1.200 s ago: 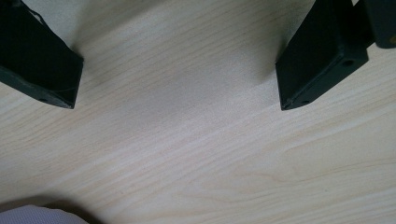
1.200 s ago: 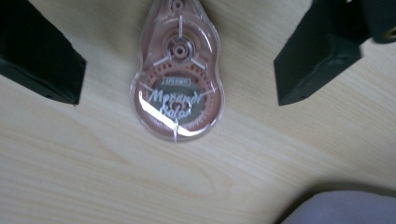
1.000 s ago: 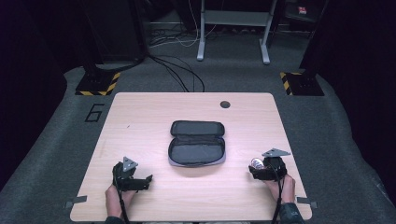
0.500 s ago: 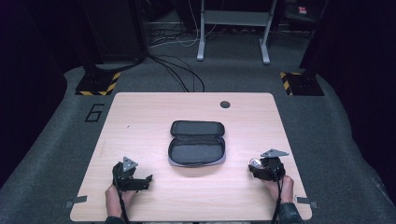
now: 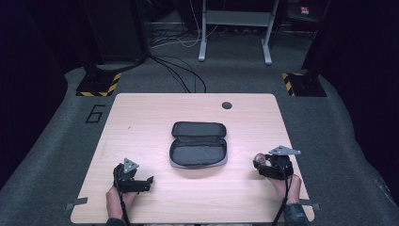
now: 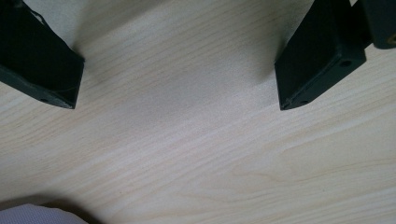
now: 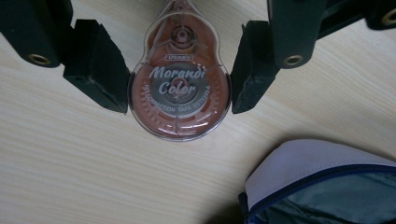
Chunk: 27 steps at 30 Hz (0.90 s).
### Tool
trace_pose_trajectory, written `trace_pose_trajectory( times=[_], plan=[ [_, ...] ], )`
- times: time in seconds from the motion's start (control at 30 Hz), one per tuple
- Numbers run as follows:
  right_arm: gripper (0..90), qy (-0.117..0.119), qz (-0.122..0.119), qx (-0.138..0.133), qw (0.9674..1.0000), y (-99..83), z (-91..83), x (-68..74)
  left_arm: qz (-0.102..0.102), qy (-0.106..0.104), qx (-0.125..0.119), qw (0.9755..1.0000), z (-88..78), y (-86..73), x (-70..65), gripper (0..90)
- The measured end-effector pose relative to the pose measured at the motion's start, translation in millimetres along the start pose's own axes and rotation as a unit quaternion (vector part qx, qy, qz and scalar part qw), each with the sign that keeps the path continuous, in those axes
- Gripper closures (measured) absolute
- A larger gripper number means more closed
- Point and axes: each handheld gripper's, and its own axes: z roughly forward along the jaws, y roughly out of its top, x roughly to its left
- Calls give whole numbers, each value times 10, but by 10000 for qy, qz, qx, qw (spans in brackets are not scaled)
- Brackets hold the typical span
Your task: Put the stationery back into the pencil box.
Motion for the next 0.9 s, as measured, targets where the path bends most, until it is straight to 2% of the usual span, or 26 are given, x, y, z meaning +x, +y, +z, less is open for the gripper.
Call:
trace_pose_trajectory(
  times=[0.2,0.23,0.5,0.53,0.57,0.77,0.9],
  plan=[
    [384,-8,-81,-56,10000,68,-57,7,-4,-6,11,10000,-2,0,-1,11],
    [383,3,-34,-76,10000,84,-73,19,-2,-6,11,10000,-2,-1,-1,11],
    [383,60,-186,-196,9996,221,-120,78,-29,-14,2,10000,-2,-2,-5,14],
    [384,66,-148,-181,9997,236,-123,98,-34,-13,-9,10000,-1,-2,-6,14],
    [384,79,-221,-167,9996,254,-125,98,-35,-21,10,10000,-4,-2,-7,15],
    [383,173,-241,-266,9992,367,-107,176,-39,-21,3,10000,-3,-2,-8,16],
    [383,233,-339,-261,9988,436,-82,218,-38,-22,5,10000,-3,-2,-7,16]
  ],
)
